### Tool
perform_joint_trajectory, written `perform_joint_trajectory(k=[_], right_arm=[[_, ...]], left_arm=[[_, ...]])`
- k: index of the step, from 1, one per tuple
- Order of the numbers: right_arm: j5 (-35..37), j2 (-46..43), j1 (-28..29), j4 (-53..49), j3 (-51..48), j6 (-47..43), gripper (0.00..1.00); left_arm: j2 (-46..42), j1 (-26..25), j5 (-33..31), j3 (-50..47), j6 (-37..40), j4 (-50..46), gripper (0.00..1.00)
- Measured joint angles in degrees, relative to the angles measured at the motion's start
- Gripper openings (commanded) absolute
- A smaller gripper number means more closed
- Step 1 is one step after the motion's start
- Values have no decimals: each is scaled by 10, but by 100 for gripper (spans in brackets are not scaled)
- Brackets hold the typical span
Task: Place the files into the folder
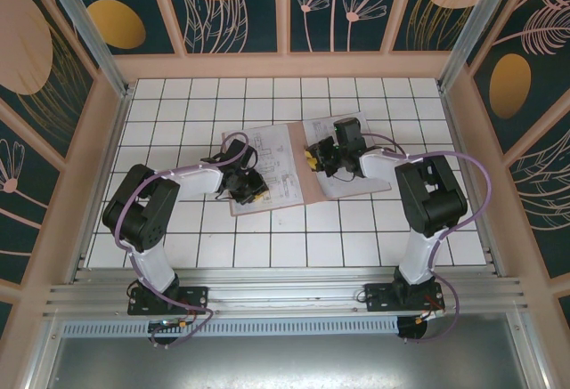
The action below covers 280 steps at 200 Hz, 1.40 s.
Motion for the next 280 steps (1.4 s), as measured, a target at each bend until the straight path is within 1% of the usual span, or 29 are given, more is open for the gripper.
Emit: perform_joint_trajectory(k=[37,92,116,156,212,280], right_arm=[[0,0,0,-1,0,0,20],[0,0,0,-1,0,0,11],[0,0,0,-2,0,-2,5],[-2,0,-2,0,-3,-7,0],[-25,0,-16,30,-36,-41,0],[-50,0,-31,40,-53,-76,0]], left_arm=[[0,0,0,0,0,0,20],[1,0,0,0,0,0,20],[1,0,0,0,0,0,20],[1,0,0,-1,-4,1,19],[0,0,3,-10,-17,20,18],[-8,-2,5,-33,-38,56,18]])
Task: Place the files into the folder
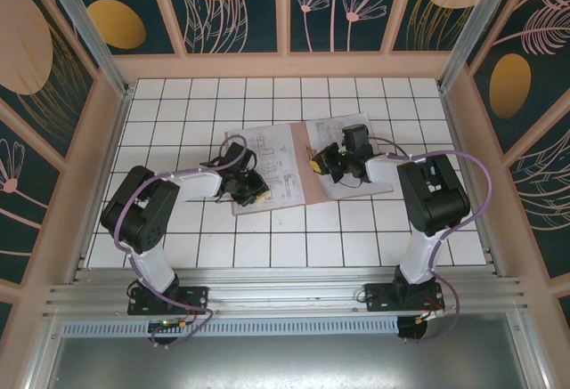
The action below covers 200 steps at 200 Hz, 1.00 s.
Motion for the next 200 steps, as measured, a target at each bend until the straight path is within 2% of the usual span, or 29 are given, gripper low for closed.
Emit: perform_joint_trajectory(k=[84,200], right_arm=[[-4,1,-8,-26,-1,-49,0],[-19,21,-18,-43,2,-79,0]], left_arm=[[-9,0,4,-26,-21,41,17],[-9,0,7,-28,-23,46,17]])
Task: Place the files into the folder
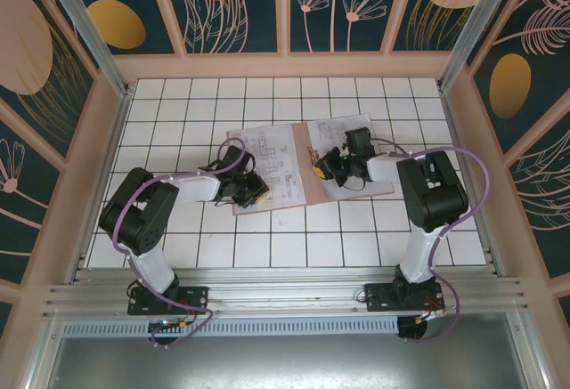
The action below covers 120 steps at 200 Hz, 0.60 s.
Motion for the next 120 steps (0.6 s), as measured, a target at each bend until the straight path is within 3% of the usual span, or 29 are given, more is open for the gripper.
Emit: perform_joint_trajectory(k=[120], right_arm=[[3,17,-1,-48,23,0,0]], left_arm=[[0,0,1,-2,0,4,17]])
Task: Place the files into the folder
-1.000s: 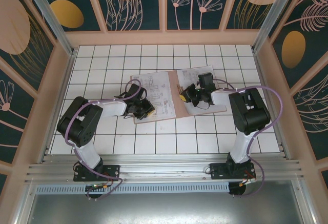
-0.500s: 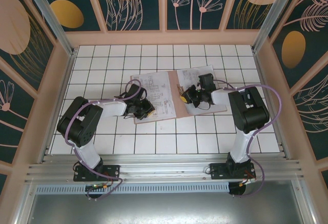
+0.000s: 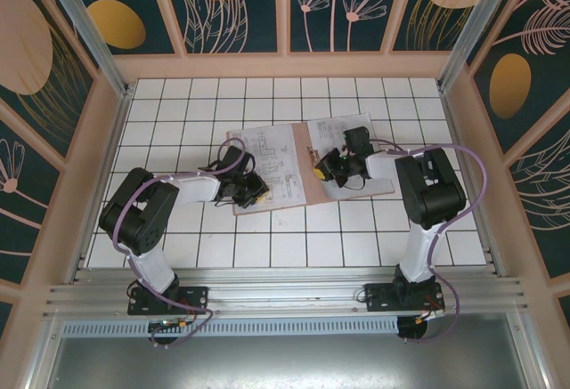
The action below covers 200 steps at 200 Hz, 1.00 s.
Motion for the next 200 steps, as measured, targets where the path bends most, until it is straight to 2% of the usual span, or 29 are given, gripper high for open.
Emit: perform_joint_trajectory(k=[44,126,157,200], right_arm=[[3,10,0,-42,25,0,0],[9,58,6,-206,130,48,0],[42,80,22,-291,190,66,0],[92,93,42,-343,229,82,0]], left_arm=[[0,0,0,0,0,0,17],[-1,0,0,-3,0,6,17],[-1,0,0,-3,0,7,17],[-1,0,1,-3,0,7,17]])
